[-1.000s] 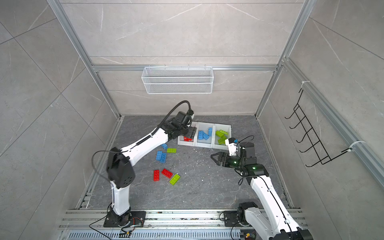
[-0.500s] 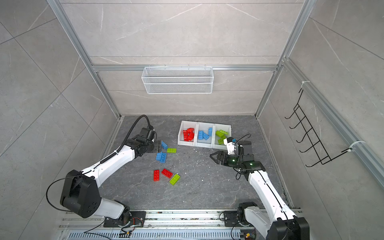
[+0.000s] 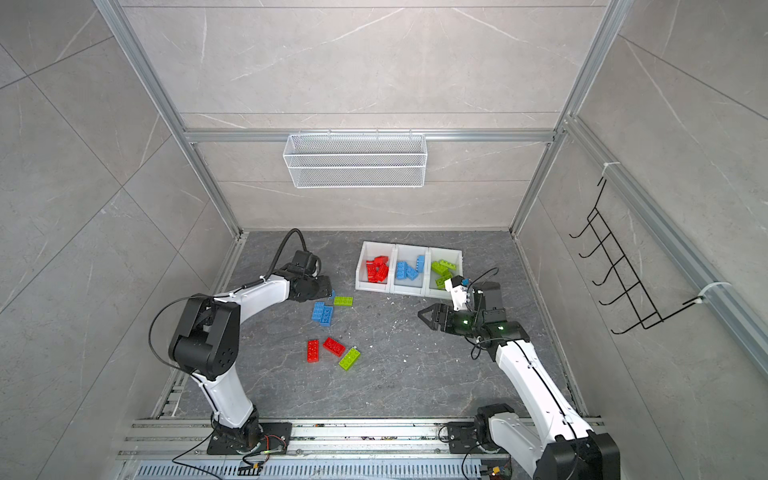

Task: Sort the legos into containers by color
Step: 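Move the left gripper down to a blue brick beside the bin, then grasp the blue brick with the left gripper and lift it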

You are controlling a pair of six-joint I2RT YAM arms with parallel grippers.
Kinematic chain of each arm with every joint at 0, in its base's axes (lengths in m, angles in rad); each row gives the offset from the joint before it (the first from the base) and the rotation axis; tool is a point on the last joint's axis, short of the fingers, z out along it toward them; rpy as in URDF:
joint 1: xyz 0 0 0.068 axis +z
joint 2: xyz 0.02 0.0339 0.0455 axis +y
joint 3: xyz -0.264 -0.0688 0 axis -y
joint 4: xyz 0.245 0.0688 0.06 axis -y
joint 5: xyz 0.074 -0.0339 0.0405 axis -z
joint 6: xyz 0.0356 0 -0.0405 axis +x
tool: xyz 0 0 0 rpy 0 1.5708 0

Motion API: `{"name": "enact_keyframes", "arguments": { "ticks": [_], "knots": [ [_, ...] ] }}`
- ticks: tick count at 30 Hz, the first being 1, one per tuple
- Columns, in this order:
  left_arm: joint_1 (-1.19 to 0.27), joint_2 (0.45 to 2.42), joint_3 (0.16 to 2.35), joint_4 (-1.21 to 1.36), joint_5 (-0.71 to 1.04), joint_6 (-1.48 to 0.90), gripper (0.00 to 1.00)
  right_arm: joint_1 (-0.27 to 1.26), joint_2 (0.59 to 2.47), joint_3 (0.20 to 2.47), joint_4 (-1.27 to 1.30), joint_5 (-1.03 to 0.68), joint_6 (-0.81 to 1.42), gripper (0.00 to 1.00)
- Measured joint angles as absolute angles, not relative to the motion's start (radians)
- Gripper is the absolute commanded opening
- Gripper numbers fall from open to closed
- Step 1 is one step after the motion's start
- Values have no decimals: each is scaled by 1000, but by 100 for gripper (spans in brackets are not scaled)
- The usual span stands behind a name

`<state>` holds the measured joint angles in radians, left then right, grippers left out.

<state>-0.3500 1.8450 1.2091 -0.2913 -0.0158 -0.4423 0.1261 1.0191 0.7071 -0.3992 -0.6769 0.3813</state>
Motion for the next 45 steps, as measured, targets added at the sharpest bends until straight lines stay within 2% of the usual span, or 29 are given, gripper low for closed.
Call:
{"name": "enact_keyframes", "arguments": {
  "ticks": [21, 24, 28, 39, 45],
  "knots": [
    [-353, 2069, 1425, -289, 33, -436, 51, 129, 1013, 707, -408, -672, 381, 74],
    [-353, 2070, 1429, -311, 28, -430, 44, 129, 1016, 707, -408, -670, 381, 75],
    [-353, 2075, 1434, -321, 24, -421, 29, 129, 1030, 707, -408, -670, 377, 75],
    [-353, 2082, 1459, -338, 16, -411, 14, 129, 1039, 707, -408, -670, 378, 75],
    [-355, 2058, 1459, -342, 28, -400, 12, 129, 1039, 707, -407, -670, 378, 75]
  ]
}}
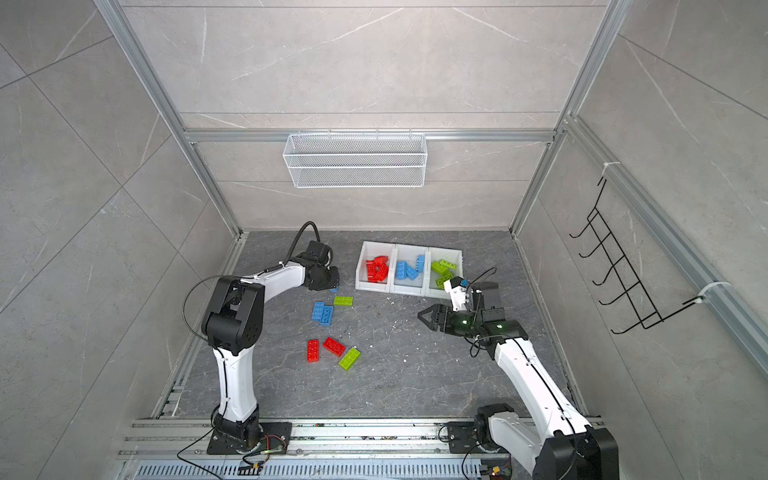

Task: Sort the legos into containers by color
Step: 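Grasp the blue brick with the left gripper and lift it, then carry the blue brick into the middle compartment and release, then move the left gripper back over the blue bricks on the table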

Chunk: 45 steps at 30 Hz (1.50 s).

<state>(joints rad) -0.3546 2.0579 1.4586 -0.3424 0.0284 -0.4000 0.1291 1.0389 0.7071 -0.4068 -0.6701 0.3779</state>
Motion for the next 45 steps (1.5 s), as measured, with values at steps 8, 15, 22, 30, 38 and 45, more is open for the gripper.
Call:
{"name": "enact_keyframes", "arguments": {
  "ticks": [8, 15, 22, 30, 38, 45],
  "knots": [
    [-388, 1971, 1538, -379, 43, -373, 12, 129, 1039, 707, -397, -670, 379, 74],
    [-518, 1976, 1748, -398, 86, -347, 13, 130, 1039, 707, -388, -670, 383, 75],
    [-653, 2107, 1989, -390, 126, -297, 13, 131, 1038, 704, -382, -671, 394, 74],
    [-677, 2303, 2081, -384, 196, -269, 14, 131, 1011, 699, -381, -675, 398, 74],
    [-665, 2406, 2116, -380, 219, -260, 39, 131, 1006, 698, -381, -678, 398, 74],
    [-667, 2411, 2146, -380, 218, -250, 59, 131, 1004, 698, -381, -678, 398, 75]
  ]
}}
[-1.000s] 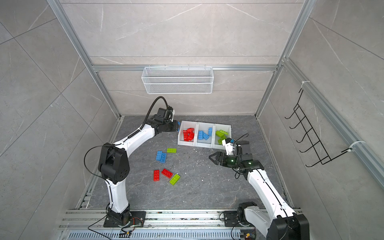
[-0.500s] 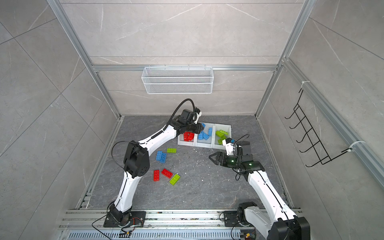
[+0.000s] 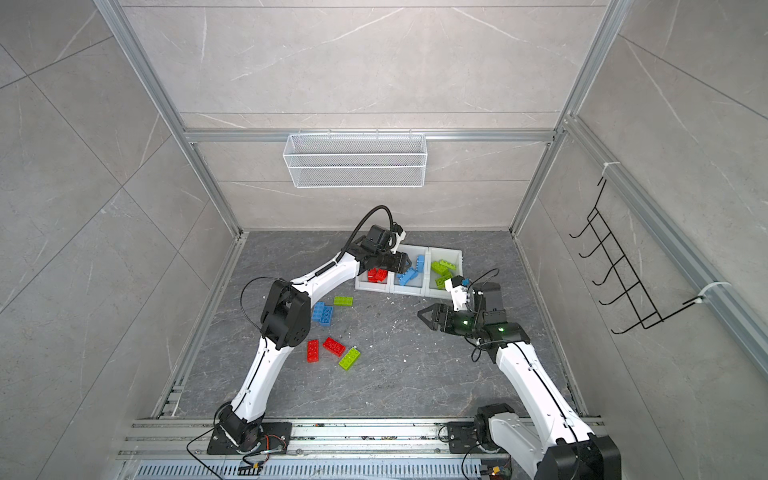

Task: Sort the legos into containers by color
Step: 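Move the left gripper back over the blue bricks on the table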

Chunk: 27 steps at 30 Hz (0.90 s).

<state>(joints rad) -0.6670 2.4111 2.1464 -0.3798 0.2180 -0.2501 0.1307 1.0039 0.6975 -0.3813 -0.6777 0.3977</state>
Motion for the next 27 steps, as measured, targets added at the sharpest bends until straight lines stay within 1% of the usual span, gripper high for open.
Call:
{"name": "enact_keyframes", "arguments": {
  "ticks": [5, 10, 15, 19, 24, 27],
  "knots": [
    [-667, 2384, 2124, -391, 192, -238, 59, 131, 1003, 698, -381, -678, 398, 74],
    [-667, 2198, 1949, -400, 106, -215, 59, 131, 1004, 698, -380, -678, 401, 74],
    [-648, 1911, 1684, -380, 14, -210, 59, 131, 1023, 698, -373, -677, 402, 74],
    [-590, 1718, 1448, -347, -45, -238, 59, 138, 1051, 698, -356, -678, 411, 74],
    [-505, 1579, 1170, -337, -110, -289, 59, 167, 1078, 698, -336, -677, 424, 74],
    [-485, 1523, 1046, -338, -139, -319, 59, 184, 1093, 698, -325, -676, 427, 74]
  ]
}}
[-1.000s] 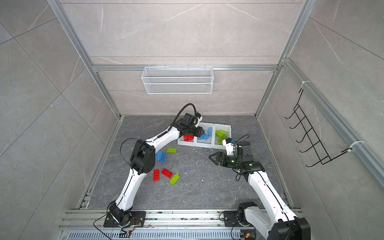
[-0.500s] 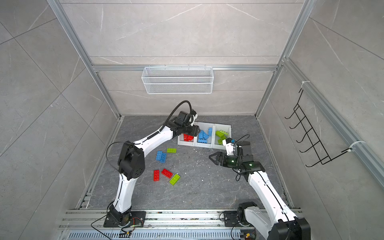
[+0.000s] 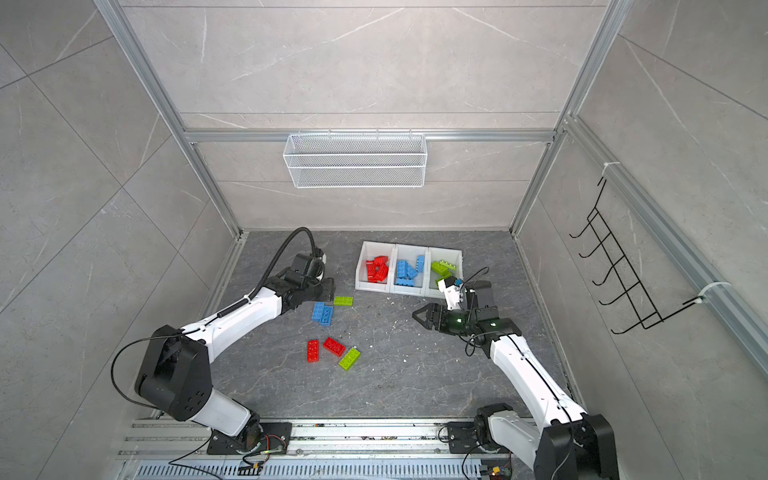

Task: Sort the legos into containers by color
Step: 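Move the left gripper back over the blue bricks on the table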

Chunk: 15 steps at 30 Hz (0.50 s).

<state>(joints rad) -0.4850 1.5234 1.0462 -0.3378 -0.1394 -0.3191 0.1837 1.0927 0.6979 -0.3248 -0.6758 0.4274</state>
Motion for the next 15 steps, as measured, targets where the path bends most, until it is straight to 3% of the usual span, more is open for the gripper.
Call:
{"name": "enact_keyframes", "arguments": {
  "ticks": [8, 15],
  "knots": [
    [-428, 1449, 902, -310, -141, -394, 58, 223, 1122, 699, -297, -664, 435, 74],
    [-378, 1500, 884, -276, -137, -447, 48, 244, 1125, 699, -294, -653, 435, 74]
  ]
}}
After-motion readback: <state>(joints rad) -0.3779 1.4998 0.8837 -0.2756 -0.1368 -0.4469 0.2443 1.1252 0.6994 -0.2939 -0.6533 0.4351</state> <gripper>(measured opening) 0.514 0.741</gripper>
